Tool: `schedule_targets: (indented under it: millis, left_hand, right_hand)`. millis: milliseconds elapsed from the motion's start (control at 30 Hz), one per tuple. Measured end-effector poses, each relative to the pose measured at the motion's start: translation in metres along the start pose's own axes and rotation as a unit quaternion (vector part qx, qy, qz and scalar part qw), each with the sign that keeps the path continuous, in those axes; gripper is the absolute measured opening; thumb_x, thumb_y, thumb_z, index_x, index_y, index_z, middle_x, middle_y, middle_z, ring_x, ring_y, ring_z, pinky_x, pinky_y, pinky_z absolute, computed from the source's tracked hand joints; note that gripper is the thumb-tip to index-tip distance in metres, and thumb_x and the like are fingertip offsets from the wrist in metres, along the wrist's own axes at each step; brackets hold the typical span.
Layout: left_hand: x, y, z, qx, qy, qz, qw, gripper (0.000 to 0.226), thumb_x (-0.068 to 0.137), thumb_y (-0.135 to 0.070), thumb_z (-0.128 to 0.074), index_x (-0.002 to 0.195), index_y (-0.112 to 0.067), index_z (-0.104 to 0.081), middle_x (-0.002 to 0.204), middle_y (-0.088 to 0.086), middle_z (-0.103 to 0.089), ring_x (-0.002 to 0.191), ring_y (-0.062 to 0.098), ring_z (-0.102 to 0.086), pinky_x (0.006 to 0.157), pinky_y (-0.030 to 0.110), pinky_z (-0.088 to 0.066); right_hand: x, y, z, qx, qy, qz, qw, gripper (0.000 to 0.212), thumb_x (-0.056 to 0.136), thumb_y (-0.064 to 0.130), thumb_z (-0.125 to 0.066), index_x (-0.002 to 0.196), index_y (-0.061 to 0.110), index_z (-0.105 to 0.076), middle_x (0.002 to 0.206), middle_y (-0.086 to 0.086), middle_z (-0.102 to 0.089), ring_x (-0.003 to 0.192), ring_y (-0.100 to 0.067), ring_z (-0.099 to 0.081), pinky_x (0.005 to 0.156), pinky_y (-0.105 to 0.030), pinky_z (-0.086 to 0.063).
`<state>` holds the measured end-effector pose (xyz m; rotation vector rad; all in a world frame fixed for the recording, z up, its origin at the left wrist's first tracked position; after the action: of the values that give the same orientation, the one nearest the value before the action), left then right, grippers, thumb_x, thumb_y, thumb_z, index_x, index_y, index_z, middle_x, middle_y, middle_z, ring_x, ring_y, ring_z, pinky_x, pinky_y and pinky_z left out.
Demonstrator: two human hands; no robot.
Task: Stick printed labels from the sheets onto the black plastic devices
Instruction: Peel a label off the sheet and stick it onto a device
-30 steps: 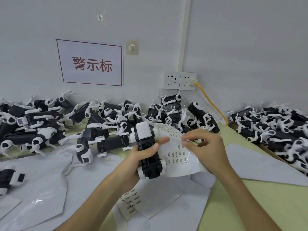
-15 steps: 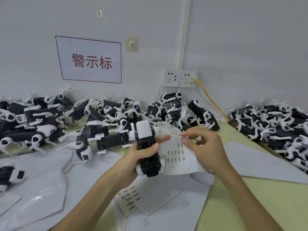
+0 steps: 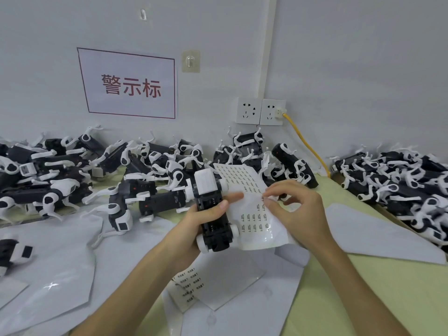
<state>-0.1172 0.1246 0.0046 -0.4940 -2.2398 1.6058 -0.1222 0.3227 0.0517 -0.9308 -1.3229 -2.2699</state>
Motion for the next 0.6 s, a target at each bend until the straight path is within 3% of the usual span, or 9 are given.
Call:
schedule_targets:
  millis: [133, 200, 300, 400, 533, 600]
  left_hand:
    - [0.0, -0.001, 0.001, 0.002, -0.009, 0.004, 1.0, 0.047, 0.082, -0.041, -0.068, 0.126, -0.027, -0.073, 0.133, 0.014, -0.067, 0.1, 0.022, -0.069, 0.081, 0.028, -0.056]
    - [0.0, 0.0, 0.002, 0.0, -0.014, 0.007, 1.0, 0.047, 0.081, -0.043, -0.069, 0.125, -0.028, -0.074, 0.125, 0.005, -0.072, 0.095, 0.017, -0.071, 0.077, 0.026, -0.056]
    - [0.0, 0.0, 0.004, 0.003, -0.026, 0.014, 1.0, 0.048, 0.079, -0.044, -0.07, 0.124, -0.028, -0.074, 0.122, -0.002, -0.073, 0.092, 0.014, -0.072, 0.073, 0.023, -0.056]
    - [0.0, 0.001, 0.005, 0.008, -0.035, 0.025, 0.999, 0.048, 0.079, -0.043, -0.07, 0.124, -0.027, -0.074, 0.127, -0.003, -0.072, 0.103, 0.015, -0.07, 0.075, 0.023, -0.056]
    - [0.001, 0.002, 0.006, -0.003, -0.032, 0.03, 0.999, 0.048, 0.079, -0.043, -0.07, 0.124, -0.028, -0.074, 0.126, -0.003, -0.073, 0.101, 0.013, -0.071, 0.076, 0.024, -0.056]
    - [0.003, 0.001, 0.008, 0.007, -0.044, 0.018, 0.999, 0.047, 0.077, -0.041, -0.072, 0.122, -0.028, -0.075, 0.125, -0.002, -0.073, 0.108, 0.014, -0.07, 0.081, 0.027, -0.057]
  right_hand:
    - [-0.001, 0.002, -0.002, 0.002, 0.019, 0.01, 1.0, 0.027, 0.078, -0.009, -0.071, 0.083, 0.017, -0.076, 0.1, 0.007, -0.072, 0.104, -0.014, -0.065, 0.083, -0.042, -0.051]
    - [-0.001, 0.002, -0.002, 0.025, 0.025, 0.006, 0.999, 0.024, 0.073, -0.004, -0.062, 0.082, 0.015, -0.075, 0.1, 0.005, -0.073, 0.105, -0.014, -0.064, 0.085, -0.043, -0.048]
    - [0.002, 0.0, -0.001, 0.098, 0.023, -0.021, 0.995, 0.028, 0.064, 0.001, -0.052, 0.08, 0.009, -0.074, 0.093, 0.0, -0.074, 0.1, -0.018, -0.066, 0.084, -0.04, -0.047]
    - [0.002, -0.005, 0.002, 0.17, 0.011, -0.067, 0.983, 0.03, 0.065, 0.004, -0.051, 0.084, 0.009, -0.075, 0.089, -0.005, -0.074, 0.091, -0.015, -0.067, 0.08, -0.025, -0.05]
    - [0.002, -0.009, -0.001, 0.124, 0.025, -0.083, 0.988, 0.028, 0.07, 0.012, -0.061, 0.093, 0.016, -0.077, 0.095, 0.003, -0.074, 0.093, -0.015, -0.065, 0.085, -0.035, -0.049]
    - [0.002, -0.009, -0.003, 0.157, 0.031, -0.093, 0.983, 0.032, 0.07, 0.011, -0.06, 0.096, 0.016, -0.077, 0.097, 0.003, -0.076, 0.093, -0.012, -0.065, 0.083, -0.028, -0.051]
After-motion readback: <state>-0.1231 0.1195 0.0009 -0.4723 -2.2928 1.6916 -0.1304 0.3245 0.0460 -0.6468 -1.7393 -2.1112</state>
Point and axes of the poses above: each hand's wrist, its own x-axis towards the middle knuckle, its own z-axis out of the back of the hand, y = z × x, the point moved 8 cm from there along x, towards the middle knuckle
